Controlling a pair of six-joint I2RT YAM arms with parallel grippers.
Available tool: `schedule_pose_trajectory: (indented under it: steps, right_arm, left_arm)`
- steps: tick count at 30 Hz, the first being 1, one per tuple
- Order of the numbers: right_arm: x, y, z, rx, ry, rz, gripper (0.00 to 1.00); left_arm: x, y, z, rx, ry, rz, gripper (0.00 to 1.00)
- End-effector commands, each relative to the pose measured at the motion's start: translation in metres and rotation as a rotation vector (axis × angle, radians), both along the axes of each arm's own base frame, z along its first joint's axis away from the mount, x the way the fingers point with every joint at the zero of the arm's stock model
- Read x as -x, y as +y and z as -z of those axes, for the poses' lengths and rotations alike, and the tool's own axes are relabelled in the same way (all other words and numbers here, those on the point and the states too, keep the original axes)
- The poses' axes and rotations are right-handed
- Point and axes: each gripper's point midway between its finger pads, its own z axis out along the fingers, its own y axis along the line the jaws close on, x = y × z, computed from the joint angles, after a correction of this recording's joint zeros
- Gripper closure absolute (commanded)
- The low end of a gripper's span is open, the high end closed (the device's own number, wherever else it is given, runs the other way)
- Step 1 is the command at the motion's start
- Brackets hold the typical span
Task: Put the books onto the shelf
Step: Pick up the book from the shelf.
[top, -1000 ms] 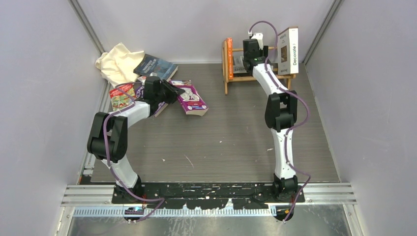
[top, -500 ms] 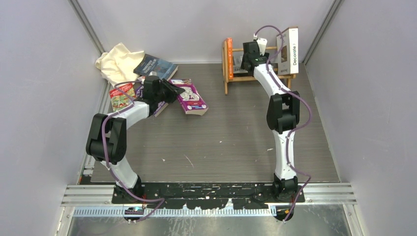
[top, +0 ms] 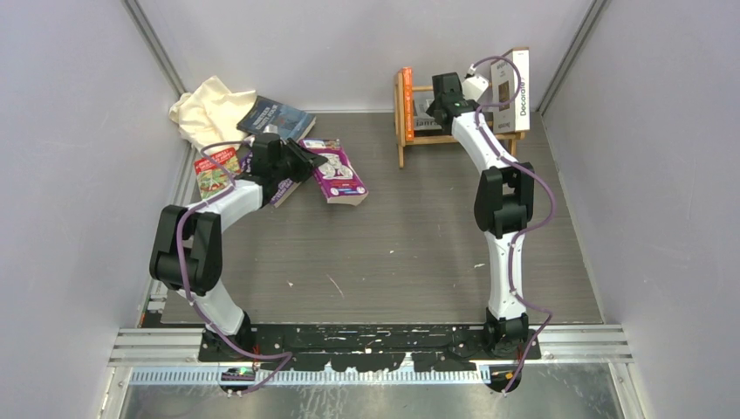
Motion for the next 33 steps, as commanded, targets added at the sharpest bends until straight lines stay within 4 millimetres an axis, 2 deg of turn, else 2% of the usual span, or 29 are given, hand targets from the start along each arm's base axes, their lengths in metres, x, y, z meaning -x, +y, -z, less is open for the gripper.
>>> schedule_pose_trajectory:
  steps: [1, 9, 19, 33]
  right_arm:
    - [-0.019, 0.004, -0.031, -0.101, -0.132, 0.068, 0.28]
    - [-0.036, 0.011, -0.015, -0.15, -0.137, 0.095, 0.3]
    - [-0.047, 0.014, 0.005, -0.178, -0.134, 0.12, 0.33]
    - [-0.056, 0.01, 0.017, -0.222, -0.135, 0.137, 0.51]
  left_arm:
    - [-0.012, -0.004, -0.059, 0.059, -0.168, 0.03, 1.0]
    - [-0.018, 0.002, -0.055, 0.061, -0.162, 0.021, 1.0]
    - [-0.024, 0.01, -0.05, 0.058, -0.154, 0.005, 1.0]
    - [-0.028, 0.012, -0.045, 0.05, -0.146, -0.002, 1.0]
